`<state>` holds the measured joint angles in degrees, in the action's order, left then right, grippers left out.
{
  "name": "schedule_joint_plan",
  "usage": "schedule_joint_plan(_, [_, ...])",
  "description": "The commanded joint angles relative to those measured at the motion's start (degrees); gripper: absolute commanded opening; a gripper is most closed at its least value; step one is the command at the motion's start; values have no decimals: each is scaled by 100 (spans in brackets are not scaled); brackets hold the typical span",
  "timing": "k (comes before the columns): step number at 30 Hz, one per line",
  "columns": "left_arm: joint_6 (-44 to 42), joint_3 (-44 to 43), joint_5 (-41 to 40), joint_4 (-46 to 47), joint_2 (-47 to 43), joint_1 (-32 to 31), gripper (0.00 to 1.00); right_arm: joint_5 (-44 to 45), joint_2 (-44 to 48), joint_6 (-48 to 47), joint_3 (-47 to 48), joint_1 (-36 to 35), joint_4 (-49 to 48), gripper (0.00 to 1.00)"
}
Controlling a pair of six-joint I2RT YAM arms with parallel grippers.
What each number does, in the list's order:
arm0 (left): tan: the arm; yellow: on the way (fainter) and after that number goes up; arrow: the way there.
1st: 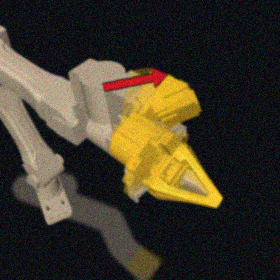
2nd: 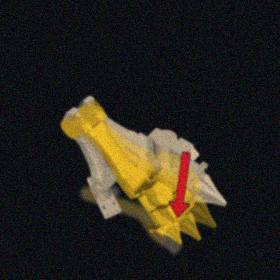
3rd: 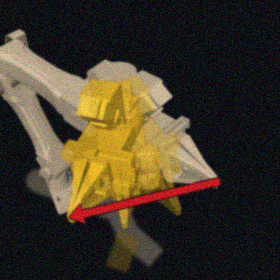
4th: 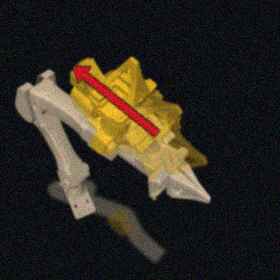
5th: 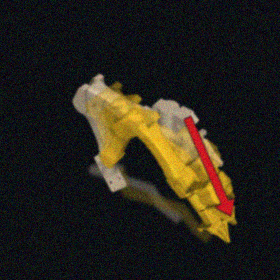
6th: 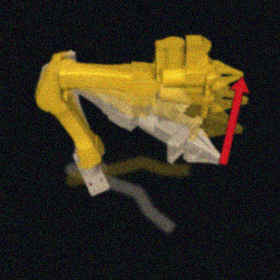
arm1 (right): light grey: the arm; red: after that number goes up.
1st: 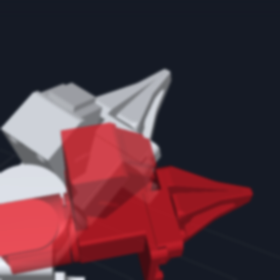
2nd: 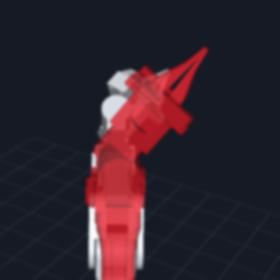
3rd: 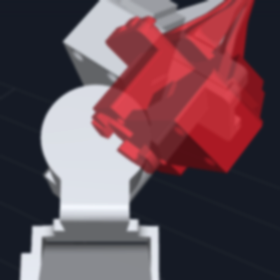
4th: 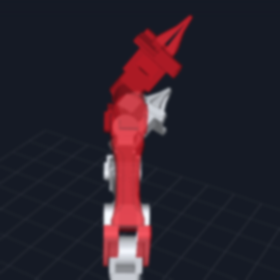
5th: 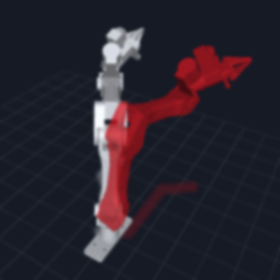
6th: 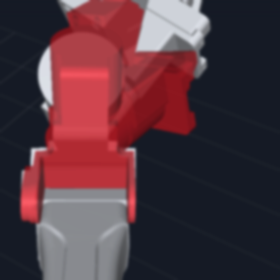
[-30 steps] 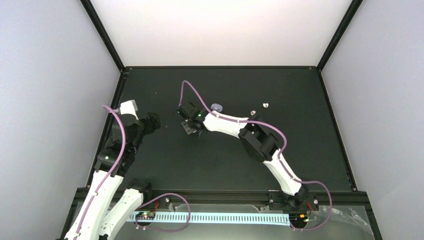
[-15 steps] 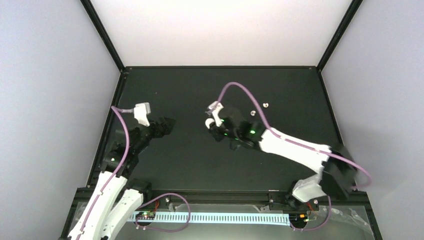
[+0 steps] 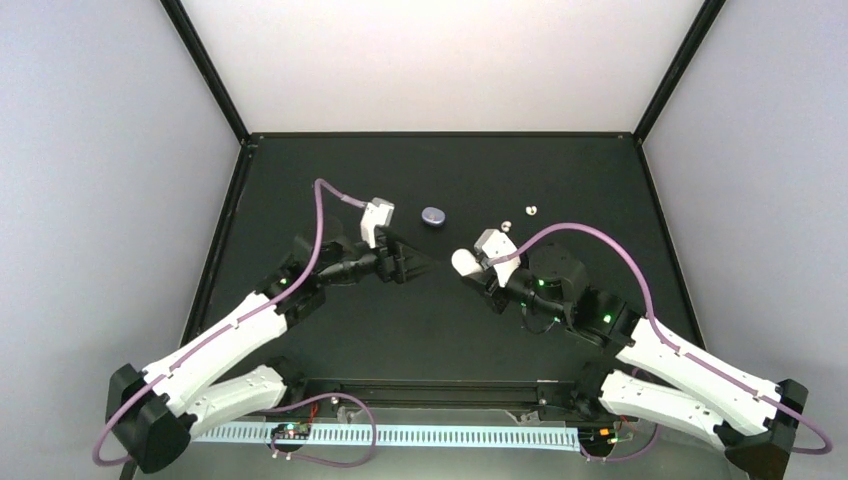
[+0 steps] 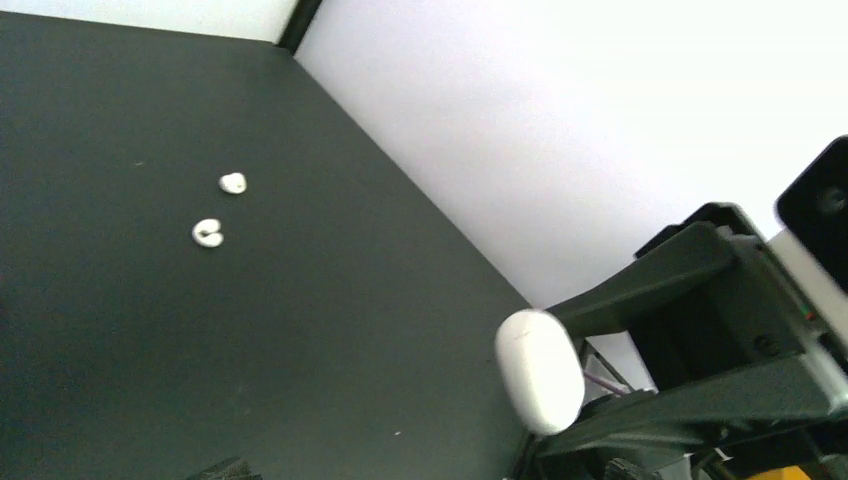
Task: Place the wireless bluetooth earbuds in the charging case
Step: Pick up the charging case at the center of the board.
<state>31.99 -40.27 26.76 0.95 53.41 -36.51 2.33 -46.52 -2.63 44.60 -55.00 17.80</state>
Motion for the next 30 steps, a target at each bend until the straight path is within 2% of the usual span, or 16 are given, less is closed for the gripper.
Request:
schedule_joint_plan(1, [-72, -576, 151, 428, 475, -384, 90, 140, 91, -348, 76, -108, 296, 18])
schedule_joint_plan(6, [-71, -1040, 238, 286, 1026, -568, 83, 251, 52, -437, 149, -239, 311, 18])
schedule_joint_plan(12, [-24, -1342, 336, 93, 1421, -668, 68, 392, 48, -531, 213, -291, 324, 18])
schedule_joint_plan(23, [295, -1328, 392, -201, 1548, -898, 59, 868, -30, -649, 320, -370, 361, 18])
schedule_joint_plan(30, [413, -1358, 429, -135, 1716, -986, 43, 921, -109, -689, 378, -435, 351, 18])
